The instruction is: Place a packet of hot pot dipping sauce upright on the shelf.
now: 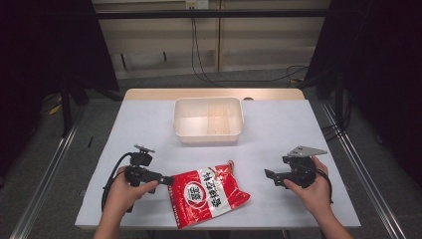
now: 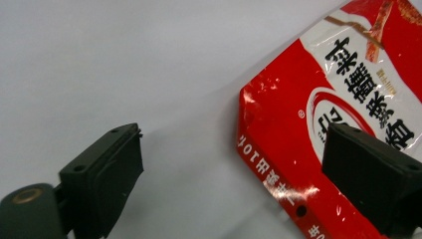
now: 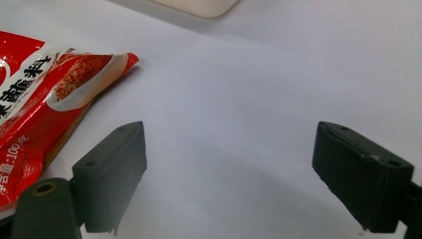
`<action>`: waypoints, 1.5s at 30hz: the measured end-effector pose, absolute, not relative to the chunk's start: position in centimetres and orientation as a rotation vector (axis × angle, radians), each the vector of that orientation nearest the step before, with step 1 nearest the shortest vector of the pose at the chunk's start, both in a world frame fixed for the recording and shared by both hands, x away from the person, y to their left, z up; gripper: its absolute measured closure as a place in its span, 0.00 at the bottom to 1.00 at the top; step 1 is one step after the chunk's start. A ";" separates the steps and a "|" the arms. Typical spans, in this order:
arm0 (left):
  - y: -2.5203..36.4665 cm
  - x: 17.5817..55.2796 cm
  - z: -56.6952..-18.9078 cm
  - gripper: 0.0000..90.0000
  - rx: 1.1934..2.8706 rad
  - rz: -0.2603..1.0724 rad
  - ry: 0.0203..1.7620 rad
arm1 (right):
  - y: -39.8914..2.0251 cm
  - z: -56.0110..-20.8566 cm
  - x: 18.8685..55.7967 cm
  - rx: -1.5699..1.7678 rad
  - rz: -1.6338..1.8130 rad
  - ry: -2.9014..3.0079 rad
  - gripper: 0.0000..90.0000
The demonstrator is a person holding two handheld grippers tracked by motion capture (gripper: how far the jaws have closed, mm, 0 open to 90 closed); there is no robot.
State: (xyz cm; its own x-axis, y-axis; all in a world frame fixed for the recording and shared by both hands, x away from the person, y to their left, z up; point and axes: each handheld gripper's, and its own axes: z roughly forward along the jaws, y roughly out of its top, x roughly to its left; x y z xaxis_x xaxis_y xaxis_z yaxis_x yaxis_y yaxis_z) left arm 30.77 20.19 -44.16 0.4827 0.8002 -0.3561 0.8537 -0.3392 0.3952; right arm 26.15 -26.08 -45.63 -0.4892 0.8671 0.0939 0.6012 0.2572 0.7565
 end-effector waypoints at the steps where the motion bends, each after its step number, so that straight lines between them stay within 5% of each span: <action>1: 20.3 30.6 -44.2 0.12 2.187 -0.127 1.371 | -26.0 -45.6 26.3 1.339 1.081 2.197 0.15; 12: 20.5 29.2 -45.0 0.29 2.102 -0.157 1.347 | -24.8 -45.5 27.2 1.307 1.111 2.195 0.16; 45: 20.4 28.1 -45.7 0.49 1.990 -0.329 1.548 | -23.9 -45.1 28.1 1.273 1.128 2.205 0.16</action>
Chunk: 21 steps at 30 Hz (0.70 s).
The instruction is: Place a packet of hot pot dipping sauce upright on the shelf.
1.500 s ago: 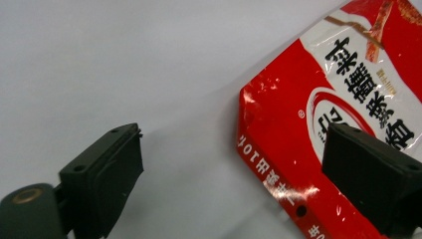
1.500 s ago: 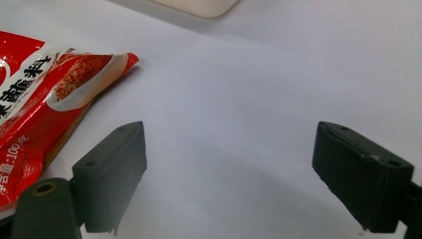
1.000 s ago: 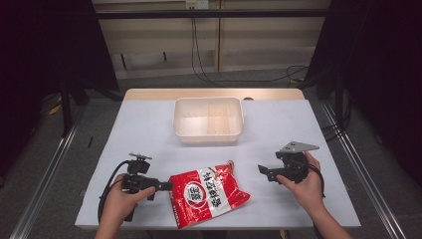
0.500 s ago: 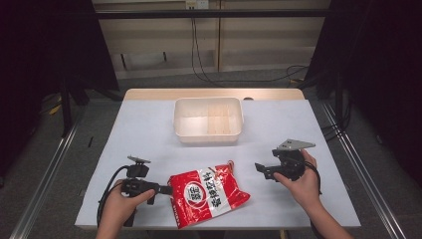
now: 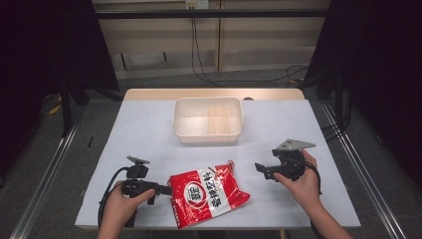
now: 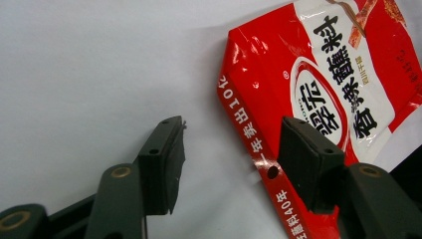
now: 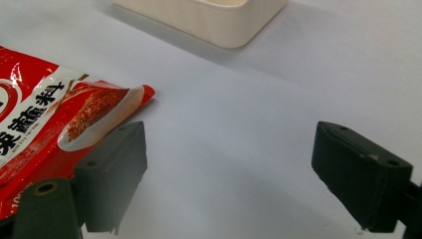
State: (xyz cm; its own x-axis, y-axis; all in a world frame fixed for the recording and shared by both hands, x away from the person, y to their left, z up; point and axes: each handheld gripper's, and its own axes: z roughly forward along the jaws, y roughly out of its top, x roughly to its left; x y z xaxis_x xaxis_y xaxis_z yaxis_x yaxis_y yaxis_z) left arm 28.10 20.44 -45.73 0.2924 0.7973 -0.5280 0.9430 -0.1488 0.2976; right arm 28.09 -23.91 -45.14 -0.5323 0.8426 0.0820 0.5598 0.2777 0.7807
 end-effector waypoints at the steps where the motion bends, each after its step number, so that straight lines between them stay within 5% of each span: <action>1: 20.4 28.1 -45.8 0.49 1.986 -0.331 1.550 | -23.9 -45.1 28.1 1.273 1.129 2.204 0.16; 21: 18.8 28.3 -46.2 0.60 1.926 -0.410 1.574 | -23.8 -45.2 27.8 1.259 1.132 2.208 0.16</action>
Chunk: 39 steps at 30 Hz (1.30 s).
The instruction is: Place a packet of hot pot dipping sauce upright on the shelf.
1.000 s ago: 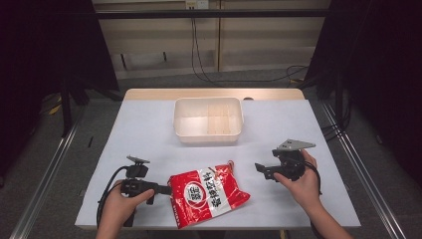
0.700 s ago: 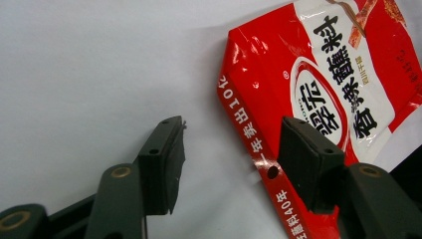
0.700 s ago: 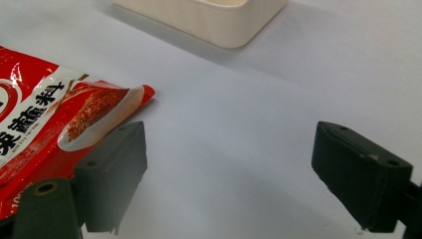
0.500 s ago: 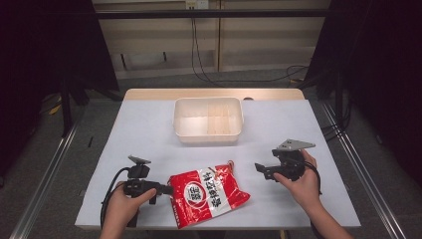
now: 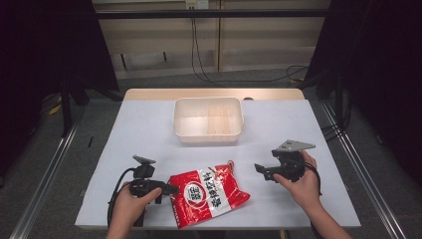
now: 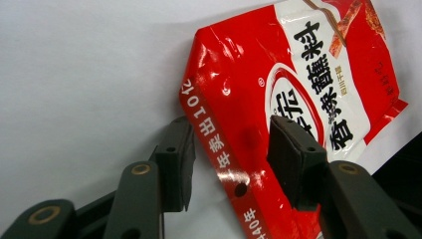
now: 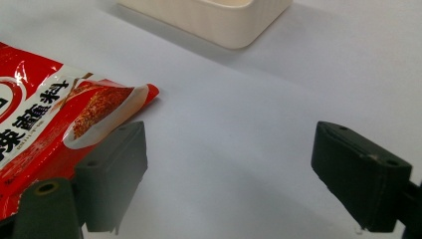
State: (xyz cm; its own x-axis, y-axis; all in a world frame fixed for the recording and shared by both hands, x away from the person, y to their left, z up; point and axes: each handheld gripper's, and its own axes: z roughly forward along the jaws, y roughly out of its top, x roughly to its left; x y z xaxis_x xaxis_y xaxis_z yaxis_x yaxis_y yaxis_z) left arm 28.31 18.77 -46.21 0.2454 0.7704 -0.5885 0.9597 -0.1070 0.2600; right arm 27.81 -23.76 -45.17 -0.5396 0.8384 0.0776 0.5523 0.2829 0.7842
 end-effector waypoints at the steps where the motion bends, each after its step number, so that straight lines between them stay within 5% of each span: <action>1: 18.6 28.3 -46.2 0.61 1.915 -0.420 1.584 | -23.8 -45.2 27.8 1.260 1.132 2.210 0.16; 5: 18.2 28.5 -46.4 0.63 1.907 -0.463 1.581 | -23.9 -45.2 27.7 1.263 1.132 2.206 0.16; 12: 17.8 29.0 -46.4 0.87 1.896 -0.451 1.603 | -24.3 -45.3 27.4 1.277 1.130 2.200 0.16; 20: 17.7 30.0 -45.8 0.99 1.873 -0.448 1.582 | -24.7 -45.4 27.2 1.301 1.126 2.193 0.16; 31: 16.9 32.1 -45.5 0.99 1.876 -0.383 1.573 | -25.2 -45.6 27.0 1.312 1.116 2.178 0.16; 39: 17.0 31.5 -45.7 0.76 1.883 -0.389 1.563 | -25.2 -45.6 26.8 1.321 1.109 2.183 0.16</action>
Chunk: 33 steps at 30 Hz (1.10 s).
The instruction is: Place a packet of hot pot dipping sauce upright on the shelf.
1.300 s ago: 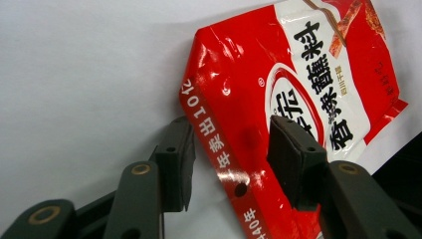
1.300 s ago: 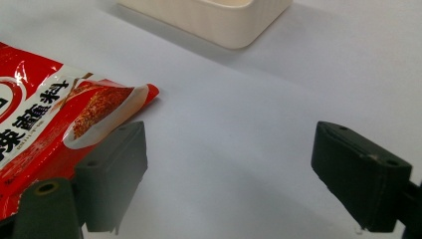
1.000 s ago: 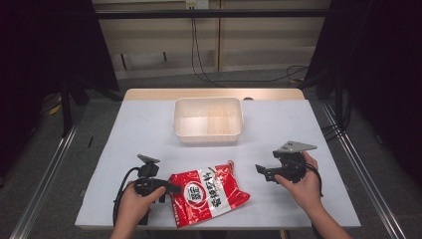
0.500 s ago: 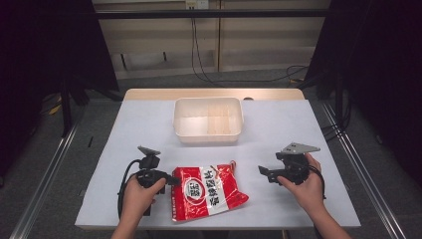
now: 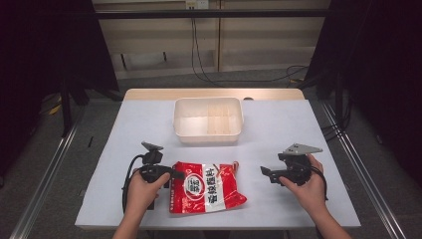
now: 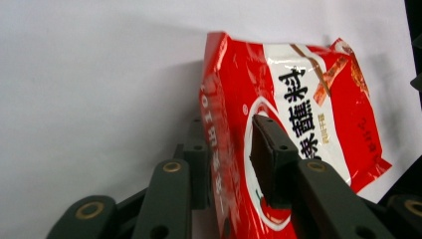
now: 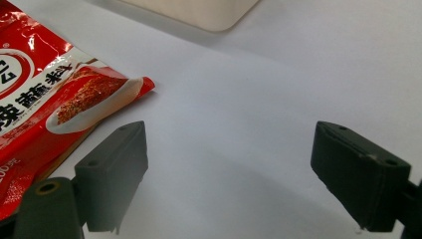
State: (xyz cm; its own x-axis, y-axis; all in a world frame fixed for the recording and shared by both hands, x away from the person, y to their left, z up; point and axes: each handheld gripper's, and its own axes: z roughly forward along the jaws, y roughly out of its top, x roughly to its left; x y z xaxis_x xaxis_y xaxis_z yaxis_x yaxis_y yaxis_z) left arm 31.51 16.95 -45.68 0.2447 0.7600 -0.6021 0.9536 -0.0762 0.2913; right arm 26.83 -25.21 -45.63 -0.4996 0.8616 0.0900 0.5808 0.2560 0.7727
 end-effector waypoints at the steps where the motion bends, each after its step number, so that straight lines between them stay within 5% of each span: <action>1: 17.1 31.3 -45.7 0.74 1.880 -0.382 1.567 | -25.2 -45.6 26.8 1.316 1.108 2.188 0.16; 14: 17.4 29.6 -46.6 0.68 1.833 -0.417 1.588 | -24.3 -45.5 27.2 1.284 1.119 2.207 0.16; 28: 16.2 29.9 -46.4 0.97 1.840 -0.428 1.559 | -24.1 -45.4 27.1 1.274 1.126 2.209 0.16; 33: 15.8 30.4 -45.2 0.99 1.890 -0.428 1.530 | -24.3 -45.4 27.2 1.275 1.125 2.205 0.16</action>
State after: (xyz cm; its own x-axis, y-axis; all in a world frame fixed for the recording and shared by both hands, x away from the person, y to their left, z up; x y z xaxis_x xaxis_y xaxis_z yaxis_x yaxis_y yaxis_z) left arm 30.41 15.80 -45.24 0.2622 0.7375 -0.6224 0.9534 -0.0981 0.2854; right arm 27.18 -24.28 -45.43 -0.5306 0.8437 0.0814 0.5612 0.2777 0.7797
